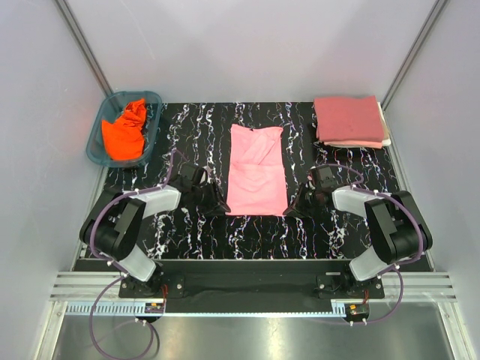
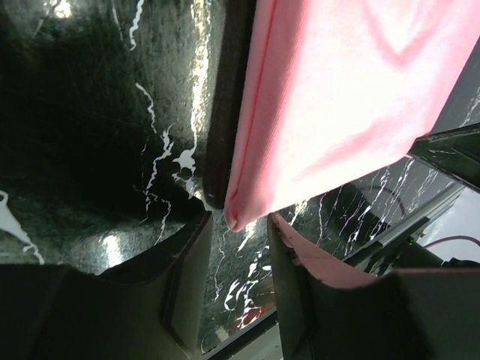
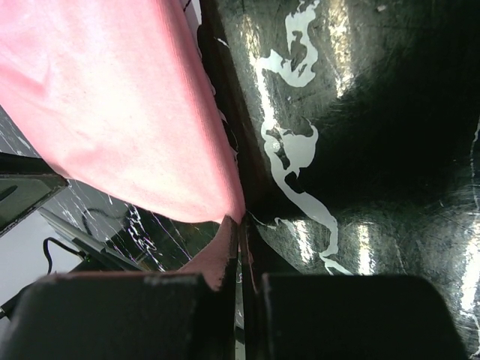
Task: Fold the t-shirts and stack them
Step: Fold the tshirt
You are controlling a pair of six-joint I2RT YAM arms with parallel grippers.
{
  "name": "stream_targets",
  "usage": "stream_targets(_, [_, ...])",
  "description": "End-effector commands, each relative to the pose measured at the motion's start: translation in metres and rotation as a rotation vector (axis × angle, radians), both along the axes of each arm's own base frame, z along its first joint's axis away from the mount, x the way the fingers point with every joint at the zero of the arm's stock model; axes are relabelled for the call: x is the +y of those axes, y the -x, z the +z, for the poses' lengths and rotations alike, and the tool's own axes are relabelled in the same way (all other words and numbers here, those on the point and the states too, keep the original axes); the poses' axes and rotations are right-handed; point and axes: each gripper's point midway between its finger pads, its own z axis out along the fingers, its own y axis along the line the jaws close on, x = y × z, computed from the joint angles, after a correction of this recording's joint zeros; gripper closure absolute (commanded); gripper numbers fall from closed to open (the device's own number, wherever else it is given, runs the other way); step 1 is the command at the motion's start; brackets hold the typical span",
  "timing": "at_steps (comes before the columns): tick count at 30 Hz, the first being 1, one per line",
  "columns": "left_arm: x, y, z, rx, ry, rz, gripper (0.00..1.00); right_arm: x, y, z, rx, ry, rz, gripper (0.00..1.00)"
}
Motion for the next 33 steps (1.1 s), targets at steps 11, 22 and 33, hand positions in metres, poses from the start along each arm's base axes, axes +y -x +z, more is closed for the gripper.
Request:
stream_targets(11, [-0.015,-0.002,0.001,0.004,0.077,-0.021,0.82,0.006,-0.003,0.014,-0.049,-0.035,0.003,1.00])
stream_targets(22, [-0.018,0.014,0.055,-0.139,0.008,-0.046,1.00,-0.005,0.022,0.044,-0.078,-0.024,-0.003,1.00])
stream_targets(33, [-0.035,0.072,0.117,-0.230,0.044,-0.112,1.00,-0.028,0.065,0.130,-0.293,-0.069,-0.087,1.00])
